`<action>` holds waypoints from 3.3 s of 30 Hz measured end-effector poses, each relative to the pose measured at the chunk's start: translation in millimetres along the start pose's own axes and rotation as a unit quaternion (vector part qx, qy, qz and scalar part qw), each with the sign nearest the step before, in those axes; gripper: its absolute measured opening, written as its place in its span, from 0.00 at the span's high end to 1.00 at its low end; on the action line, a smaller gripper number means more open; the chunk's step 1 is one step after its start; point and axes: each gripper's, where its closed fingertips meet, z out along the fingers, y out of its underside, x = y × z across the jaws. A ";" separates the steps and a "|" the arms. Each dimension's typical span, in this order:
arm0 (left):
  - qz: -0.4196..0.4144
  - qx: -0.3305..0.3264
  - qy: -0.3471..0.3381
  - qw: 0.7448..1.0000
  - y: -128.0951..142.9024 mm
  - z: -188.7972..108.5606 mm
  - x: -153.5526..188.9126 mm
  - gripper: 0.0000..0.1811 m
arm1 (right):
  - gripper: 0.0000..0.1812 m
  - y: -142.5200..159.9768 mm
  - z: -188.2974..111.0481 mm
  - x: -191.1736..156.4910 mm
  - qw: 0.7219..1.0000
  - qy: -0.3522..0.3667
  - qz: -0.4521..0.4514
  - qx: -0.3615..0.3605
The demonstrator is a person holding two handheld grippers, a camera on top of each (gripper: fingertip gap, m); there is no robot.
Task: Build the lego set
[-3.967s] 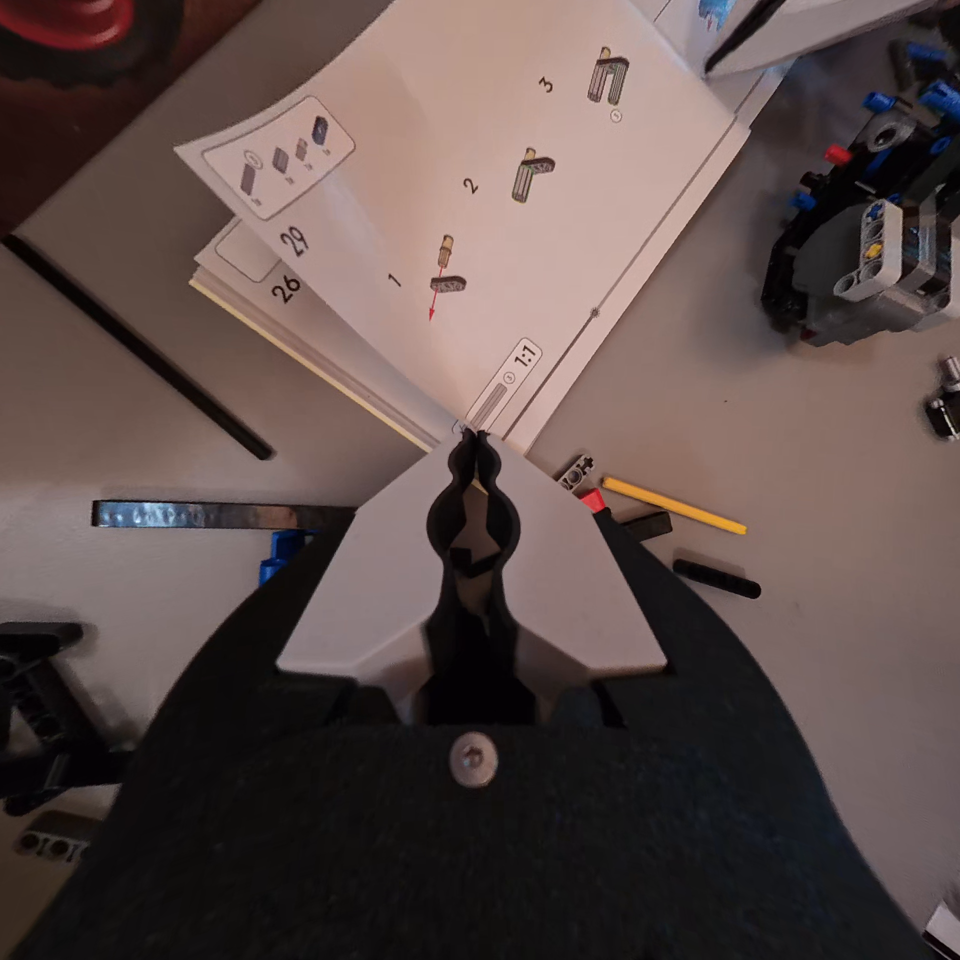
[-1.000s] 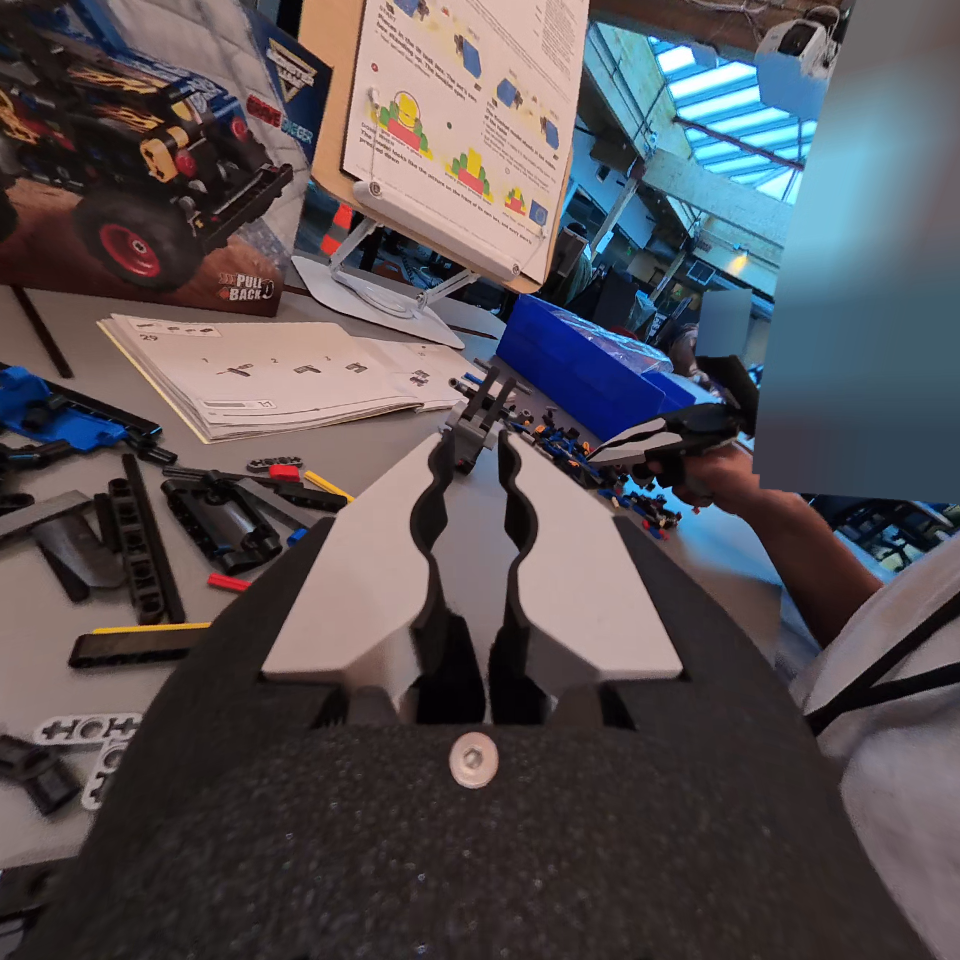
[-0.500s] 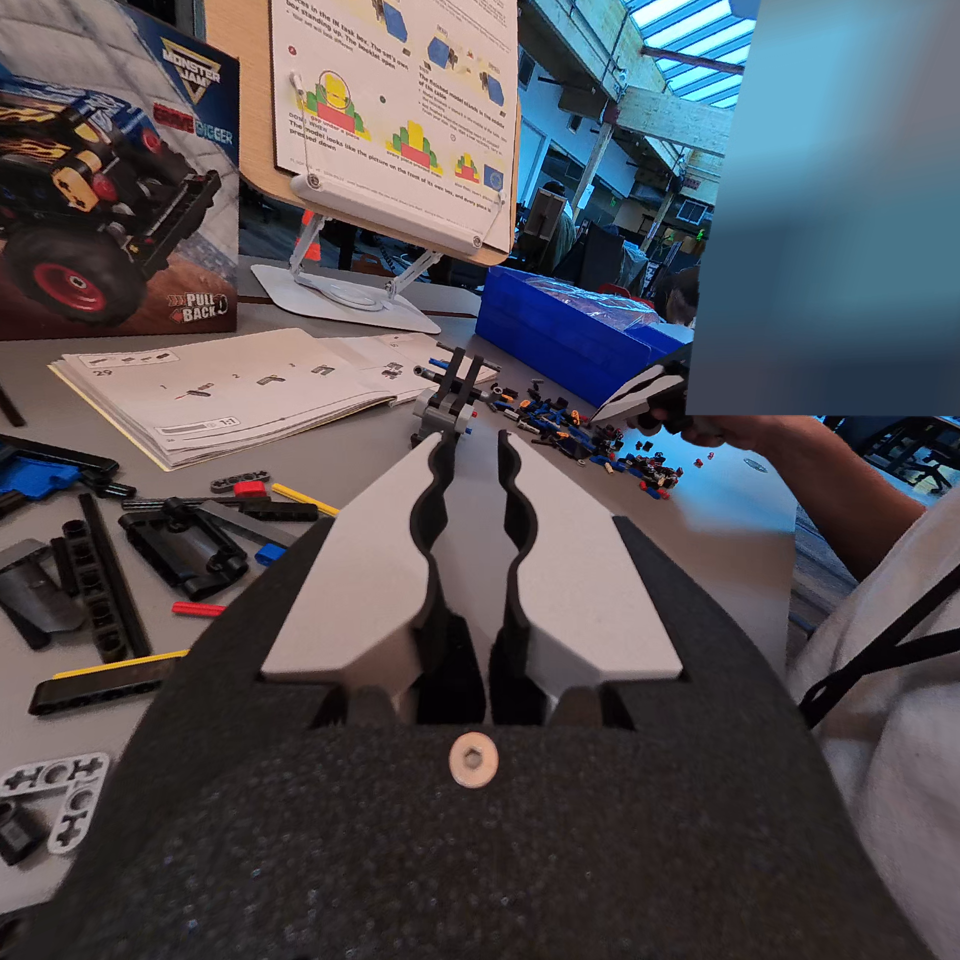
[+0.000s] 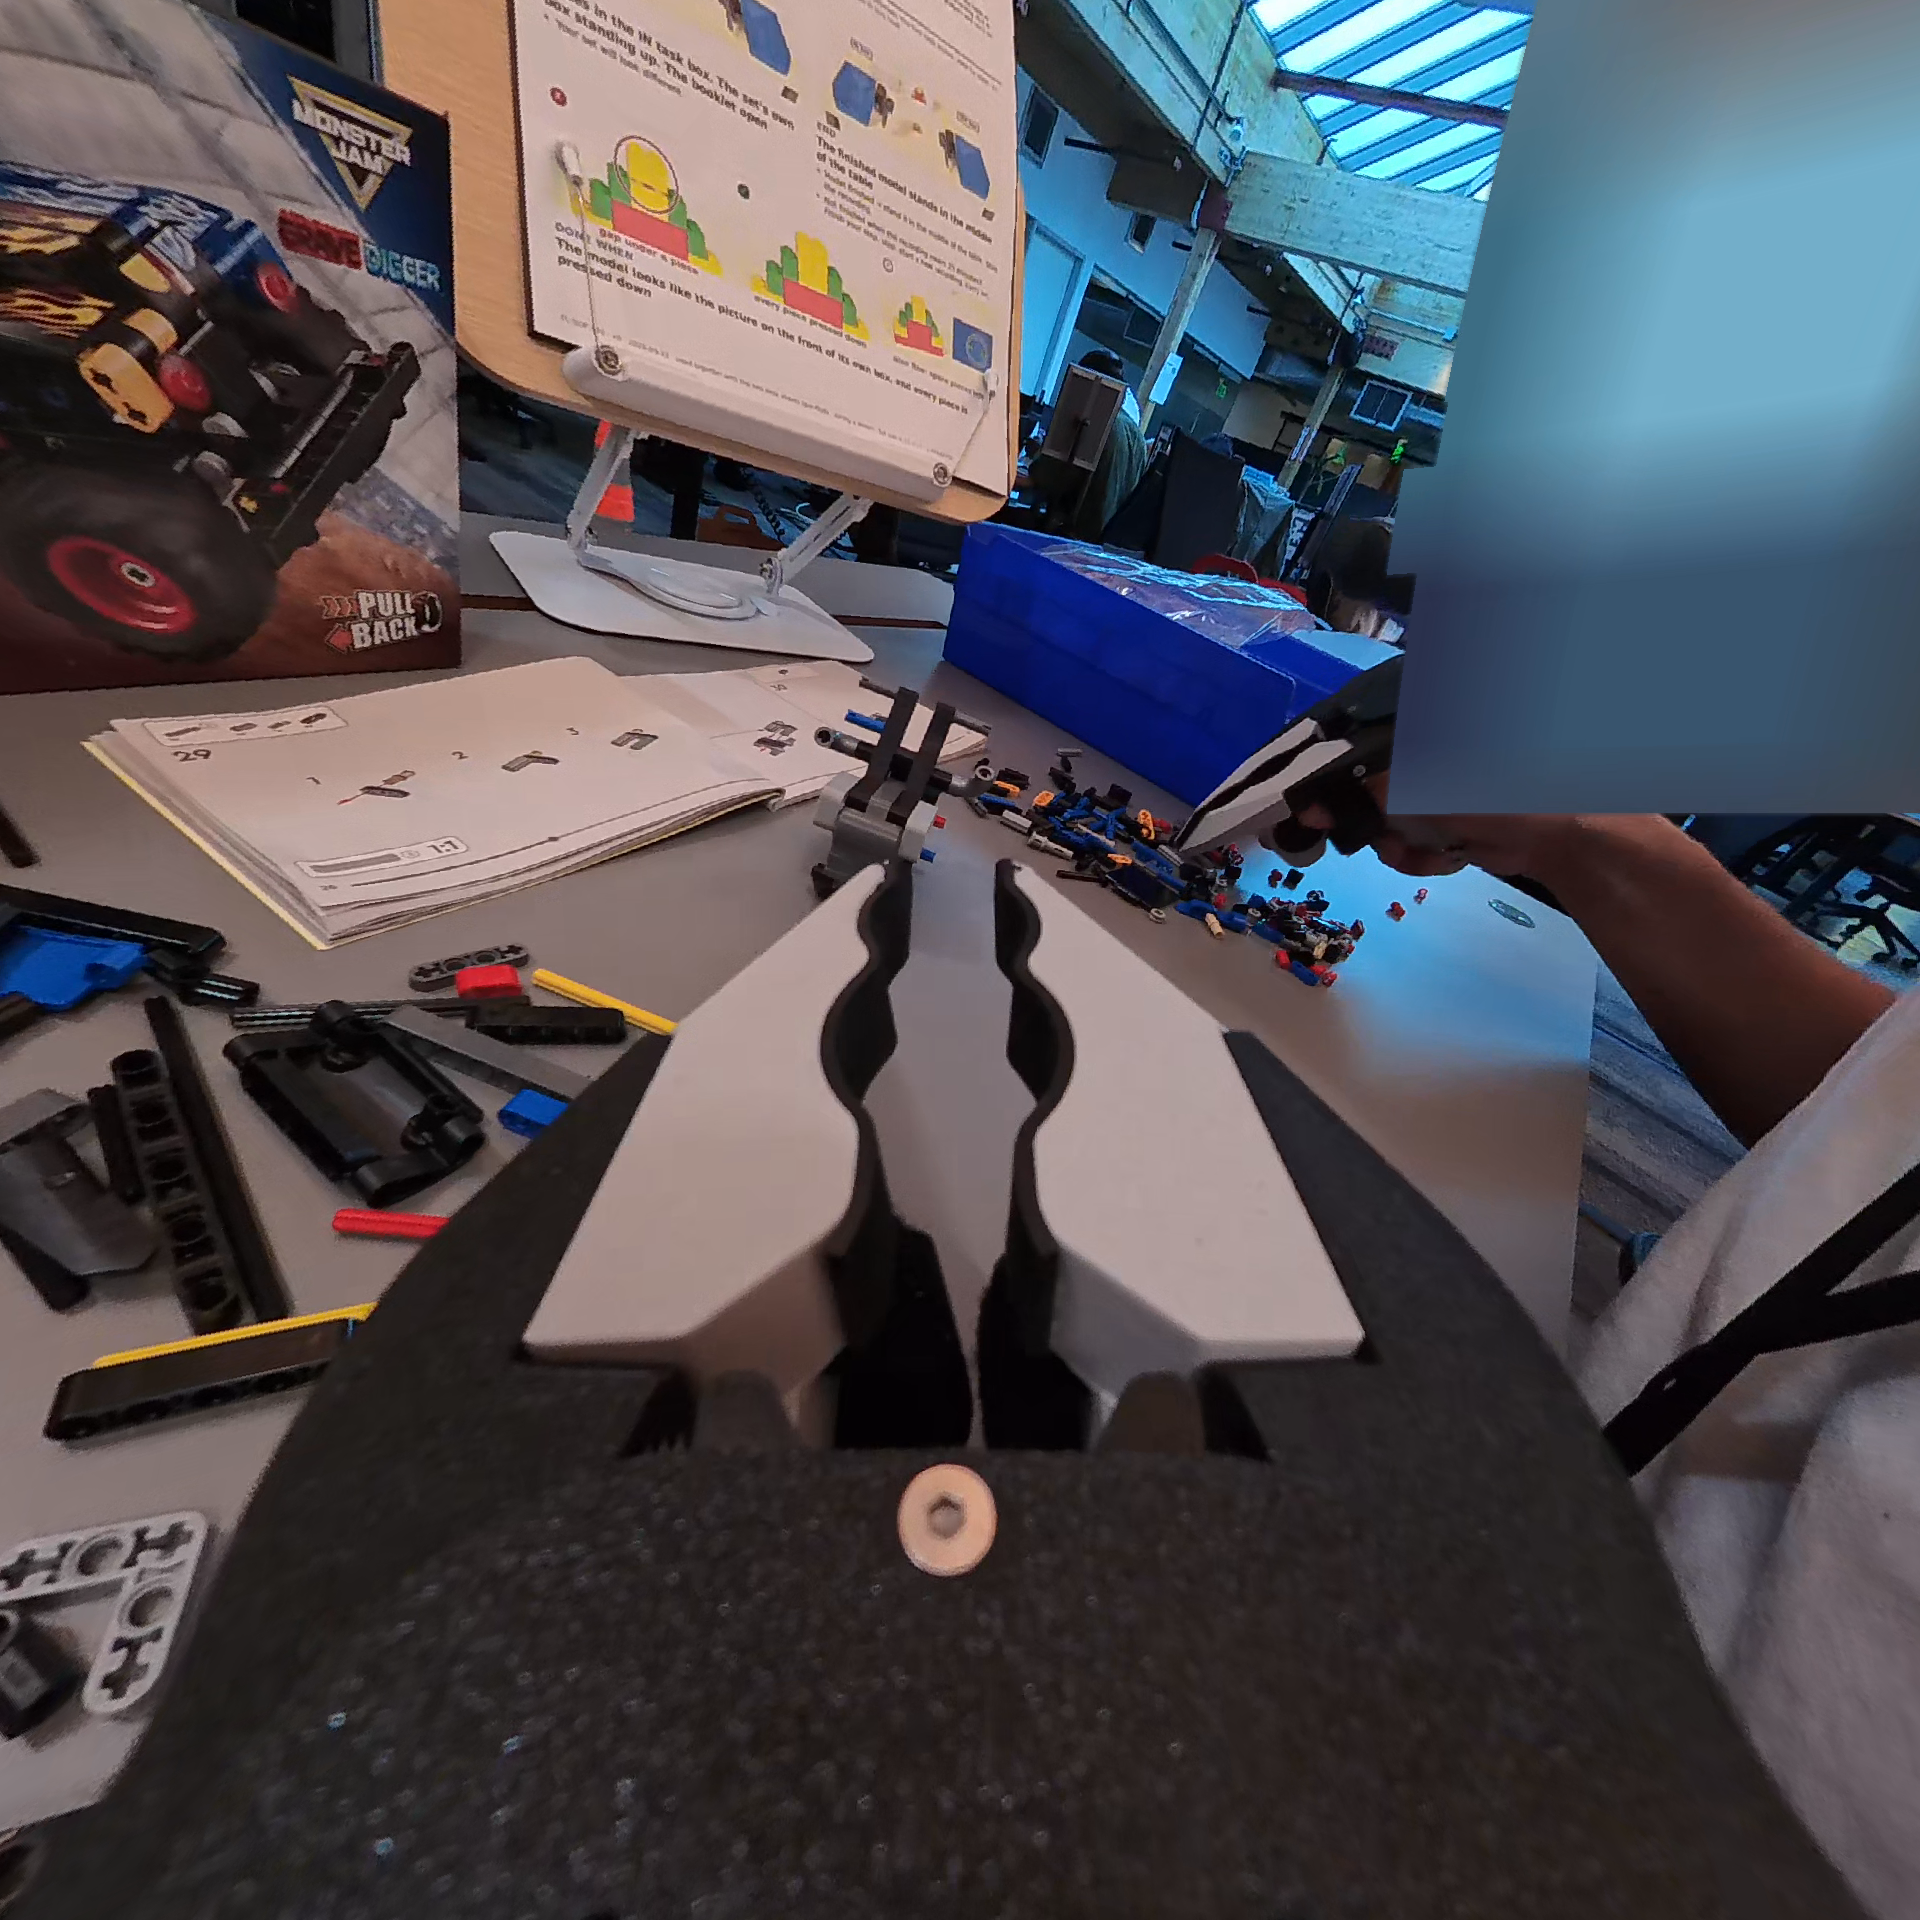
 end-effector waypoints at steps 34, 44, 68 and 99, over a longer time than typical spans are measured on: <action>0.018 0.004 -0.011 1.000 0.1 -8.1 3.6 0.93 | 0.99 -263.0 180.2 -230.7 0.835 -0.347 -0.418 -0.086; 0.020 -0.006 0.000 1.000 3.1 -7.6 8.1 0.93 | 0.99 -251.8 191.8 -223.6 0.832 -0.368 -0.393 -0.129; 0.019 -0.020 0.003 1.000 6.9 -4.6 8.7 0.93 | 0.99 -250.2 198.0 -228.7 0.818 -0.339 -0.458 -0.077; 0.032 -0.045 0.008 0.998 14.7 0.7 12.7 0.93 | 0.98 -49.6 32.9 -243.4 0.829 -0.244 -0.501 0.049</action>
